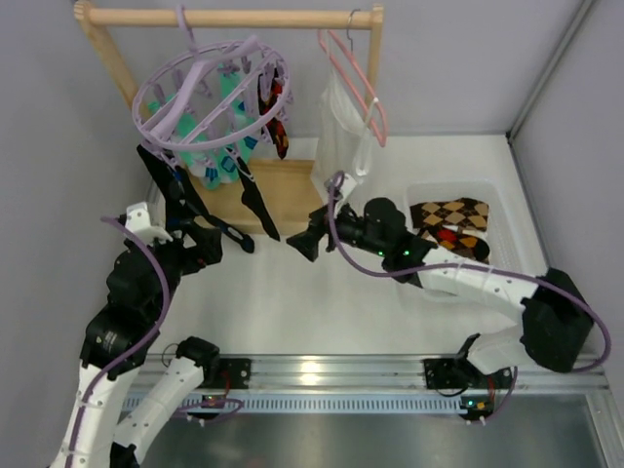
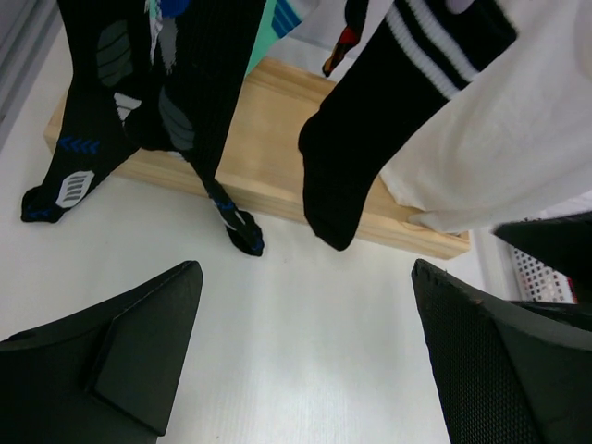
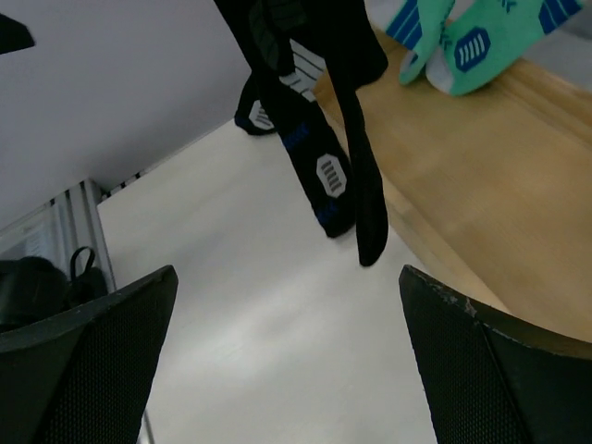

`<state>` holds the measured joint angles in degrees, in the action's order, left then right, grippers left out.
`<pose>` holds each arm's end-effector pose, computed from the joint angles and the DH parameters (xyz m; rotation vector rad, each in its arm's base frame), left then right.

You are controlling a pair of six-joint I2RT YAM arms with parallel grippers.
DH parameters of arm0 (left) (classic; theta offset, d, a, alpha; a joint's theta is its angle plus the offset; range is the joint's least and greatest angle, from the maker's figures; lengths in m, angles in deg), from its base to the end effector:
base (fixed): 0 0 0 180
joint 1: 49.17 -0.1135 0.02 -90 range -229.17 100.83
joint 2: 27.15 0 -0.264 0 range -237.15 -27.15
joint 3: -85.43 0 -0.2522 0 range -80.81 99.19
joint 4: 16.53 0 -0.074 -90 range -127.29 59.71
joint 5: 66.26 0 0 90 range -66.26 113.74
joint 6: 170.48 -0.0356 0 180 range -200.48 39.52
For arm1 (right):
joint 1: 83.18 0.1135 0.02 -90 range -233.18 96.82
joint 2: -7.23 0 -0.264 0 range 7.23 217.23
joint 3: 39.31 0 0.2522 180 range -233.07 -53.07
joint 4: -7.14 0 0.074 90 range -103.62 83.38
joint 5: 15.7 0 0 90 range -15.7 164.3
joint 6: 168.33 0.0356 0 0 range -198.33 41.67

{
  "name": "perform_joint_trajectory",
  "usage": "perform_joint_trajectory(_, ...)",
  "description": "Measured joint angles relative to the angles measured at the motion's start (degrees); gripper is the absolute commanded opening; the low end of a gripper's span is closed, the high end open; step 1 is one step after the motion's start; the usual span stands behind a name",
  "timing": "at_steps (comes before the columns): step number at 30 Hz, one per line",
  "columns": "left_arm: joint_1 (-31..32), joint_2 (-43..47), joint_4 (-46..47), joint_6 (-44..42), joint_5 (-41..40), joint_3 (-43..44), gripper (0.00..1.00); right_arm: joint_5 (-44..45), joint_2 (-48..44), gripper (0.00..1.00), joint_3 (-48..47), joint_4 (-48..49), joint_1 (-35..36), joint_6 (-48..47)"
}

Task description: Remove the socks clipped to the hanger

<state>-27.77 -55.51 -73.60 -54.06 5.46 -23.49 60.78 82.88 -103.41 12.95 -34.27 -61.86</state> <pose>0.0761 -0.0178 0.3833 -0.3042 1.7931 -0.3024 0.1973 0.2389 0.3079 -0.6769 1.6472 1.0417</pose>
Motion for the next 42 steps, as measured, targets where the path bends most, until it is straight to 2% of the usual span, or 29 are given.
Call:
perform_joint_trajectory(3, 0.0, -0.28, -0.02, 0.02, 1.18, 2.64, 0.99, 3.15, 8.5, 0.99, -6.25, 2.29, 2.64, -4.2)
perform_joint_trajectory(9, 0.0, 0.46, 0.2, -0.79, 3.06, 6.54, 0.99, 6.51, 27.17, 0.87, -22.01, 1.95, 3.02, -9.94)
perform_joint_trajectory(12, 0.0, 1.16, 0.11, -1.25, 3.08, 7.61, 0.98, 7.08, 34.49, 0.66, -28.41, 1.42, 3.08, -11.17)
perform_joint_trajectory(13, 0.0, 1.22, 0.11, -1.38, 3.08, 8.13, 0.99, 7.3, 36.41, 0.54, -29.86, 1.4, 3.08, -11.52)
perform_joint_trajectory(15, 0.0, 1.22, 0.13, -1.79, 3.37, 9.35, 0.98, 7.5, 38.6, 0.41, -31.3, 1.42, 3.08, -11.67)
perform_joint_trajectory(16, 0.0, 1.11, 0.13, -2.03, 3.54, 9.88, 0.99, 7.48, 39.19, 0.22, -31.32, 1.42, 3.08, -11.76)
perform_joint_trajectory(19, 0.0, -0.13, 0.15, -2.58, 4.35, 12.55, 0.98, 7.8, 39.06, 0.02, -30.12, 2.69, 3.13, -11.39)
perform_joint_trajectory(25, 0.0, -7.67, 0.61, -2.97, 10.91, 17.99, 0.99, 11.56, 33.38, 0.0, -20.79, 6.32, 4.39, -9.84)
perform_joint_trajectory(30, 0.0, -19.39, 0.68, -2.27, 15.52, 23.76, 0.98, 15.82, 25.9, 0.0, -13.94, 6.54, 6.84, -7.65)
perform_joint_trajectory(33, 0.13, -25.94, 1.05, -1.57, 15.5, 26.47, 0.98, 17.64, 22.27, 0.0, -11.98, 6.34, 8.02, -6.8)
perform_joint_trajectory(37, 2.93, -31.95, -0.39, -1.22, 9.64, 29.14, 0.97, 19.47, 18.75, 0.0, -10.21, 5.73, 8.83, -6.16)
perform_joint_trajectory(42, 14.32, -35.67, -1.2, -1.68, -6.6, 32.94, 0.95, 22.34, 18.03, 0.0, -10.05, 4.74, 10.73, -6.45)
